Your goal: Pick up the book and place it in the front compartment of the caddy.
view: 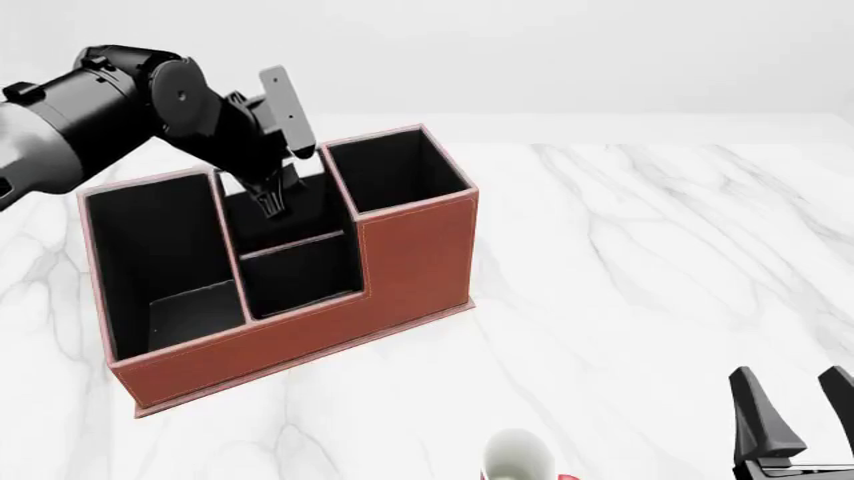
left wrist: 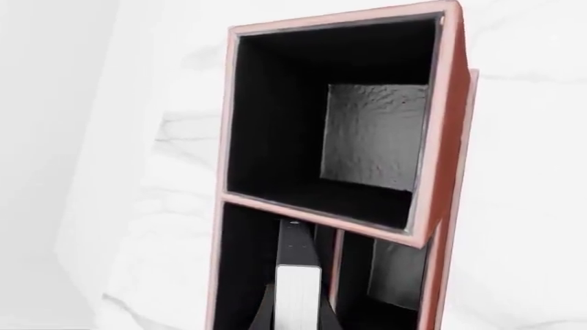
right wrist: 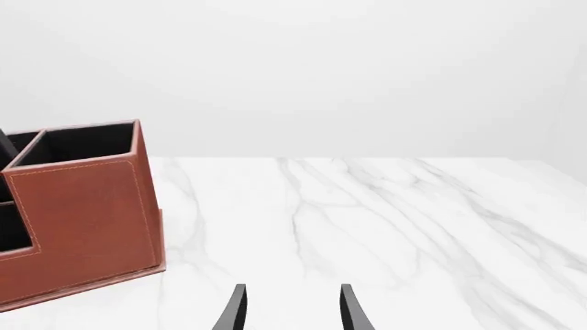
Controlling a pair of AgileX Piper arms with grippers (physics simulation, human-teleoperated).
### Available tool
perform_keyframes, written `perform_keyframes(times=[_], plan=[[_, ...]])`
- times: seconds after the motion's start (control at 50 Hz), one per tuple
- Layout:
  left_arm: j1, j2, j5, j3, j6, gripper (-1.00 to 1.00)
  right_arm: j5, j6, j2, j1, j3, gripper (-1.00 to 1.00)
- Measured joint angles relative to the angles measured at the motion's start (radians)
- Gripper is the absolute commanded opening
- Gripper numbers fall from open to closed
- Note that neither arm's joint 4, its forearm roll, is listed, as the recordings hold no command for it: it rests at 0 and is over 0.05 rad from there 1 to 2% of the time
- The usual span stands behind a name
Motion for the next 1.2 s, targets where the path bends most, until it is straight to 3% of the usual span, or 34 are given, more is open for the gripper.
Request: perform_keyframes(times=[1.2], plan=[[0.024,0.020,-0.153,0.144,-0.025,-1.00,0.001,0.000,-0.001,0.000,0.000,1.00]])
